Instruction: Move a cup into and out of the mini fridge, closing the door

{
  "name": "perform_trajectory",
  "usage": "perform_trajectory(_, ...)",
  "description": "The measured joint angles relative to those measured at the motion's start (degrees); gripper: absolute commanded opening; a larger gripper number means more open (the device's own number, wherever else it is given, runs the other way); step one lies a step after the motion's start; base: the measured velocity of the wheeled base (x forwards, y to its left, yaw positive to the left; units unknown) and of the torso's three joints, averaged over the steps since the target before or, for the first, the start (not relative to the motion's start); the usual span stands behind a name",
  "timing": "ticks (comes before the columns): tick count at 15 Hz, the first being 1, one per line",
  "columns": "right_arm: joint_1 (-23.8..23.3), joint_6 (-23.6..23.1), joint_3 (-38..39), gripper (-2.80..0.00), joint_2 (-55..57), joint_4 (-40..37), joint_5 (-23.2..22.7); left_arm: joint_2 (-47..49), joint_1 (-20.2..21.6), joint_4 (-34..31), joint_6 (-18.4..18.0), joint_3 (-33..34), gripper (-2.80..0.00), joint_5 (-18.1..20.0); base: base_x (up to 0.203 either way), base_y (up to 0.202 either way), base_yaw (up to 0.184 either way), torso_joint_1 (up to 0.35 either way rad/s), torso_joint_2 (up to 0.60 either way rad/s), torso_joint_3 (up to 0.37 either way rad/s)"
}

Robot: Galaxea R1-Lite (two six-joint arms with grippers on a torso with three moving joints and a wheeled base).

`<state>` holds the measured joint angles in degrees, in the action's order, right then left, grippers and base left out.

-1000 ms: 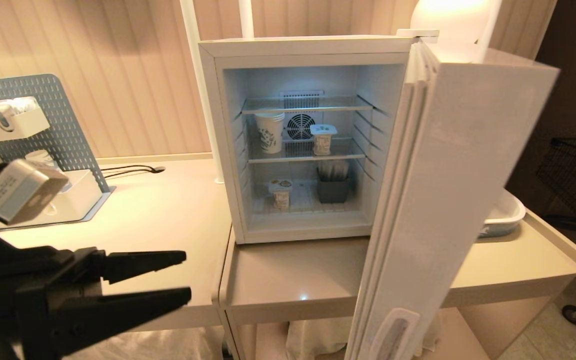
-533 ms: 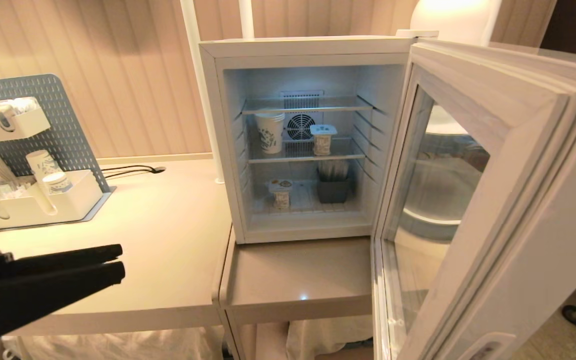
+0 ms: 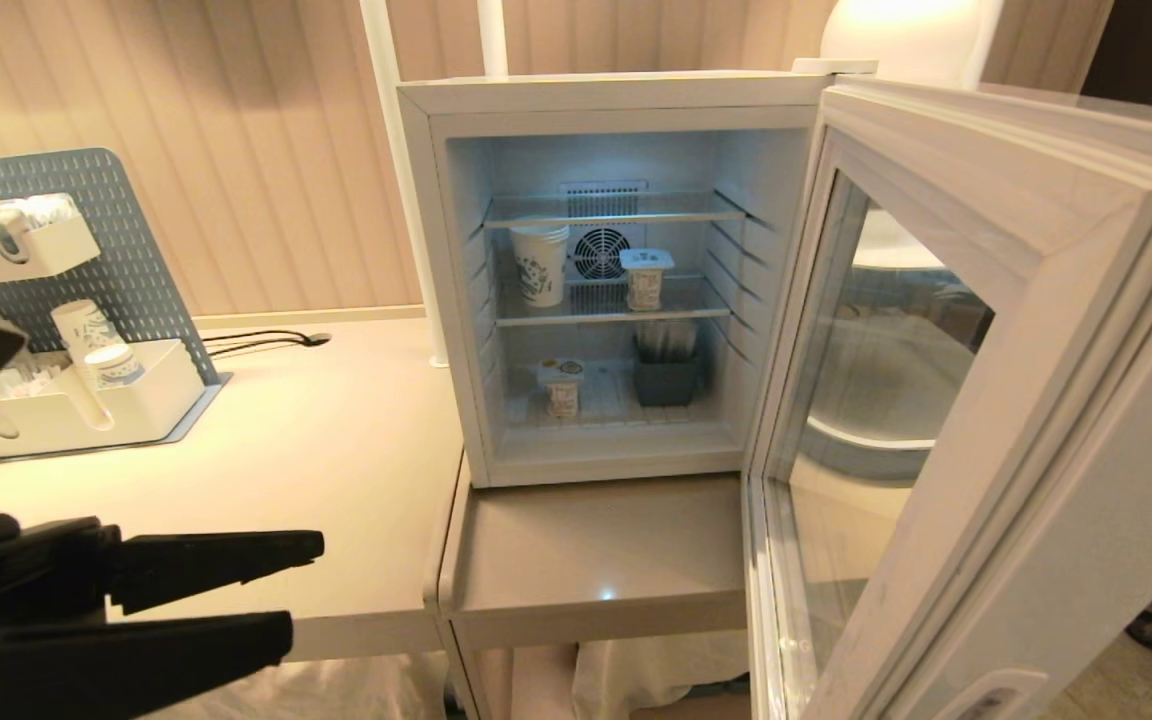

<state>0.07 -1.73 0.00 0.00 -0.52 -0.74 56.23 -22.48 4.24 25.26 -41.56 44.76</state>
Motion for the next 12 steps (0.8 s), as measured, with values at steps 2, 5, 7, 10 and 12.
perform_trajectory(2,0.0,0.0,0.0,-2.8,0.0,0.0,0.0,0.5,-0.9,0.0,-0.1,0.2,0.0,0.0,0.0,0.0,0.0,0.0,0.0,0.0)
perform_trajectory(5,0.0,0.0,0.0,-2.8,0.0,0.0,0.0,1.0,-1.4,0.3,-0.2,0.7,0.0,0.1,0.0,0.0,0.0,0.0,0.0,0.0)
perform_trajectory(7,0.0,0.0,0.0,-2.8,0.0,0.0,0.0,2.7,-2.4,2.8,-0.1,0.7,0.0,0.2,0.0,0.0,0.0,0.0,0.0,0.0)
perform_trajectory(10,0.0,0.0,0.0,-2.8,0.0,0.0,0.1,8.1,-6.1,8.9,0.0,0.5,0.0,-0.1,0.0,0.0,0.0,0.0,0.0,0.0)
perform_trajectory(12,0.0,0.0,0.0,-2.8,0.0,0.0,0.0,14.0,-8.0,12.9,-0.1,-0.4,0.0,-0.1,0.0,0.0,0.0,0.0,0.0,0.0)
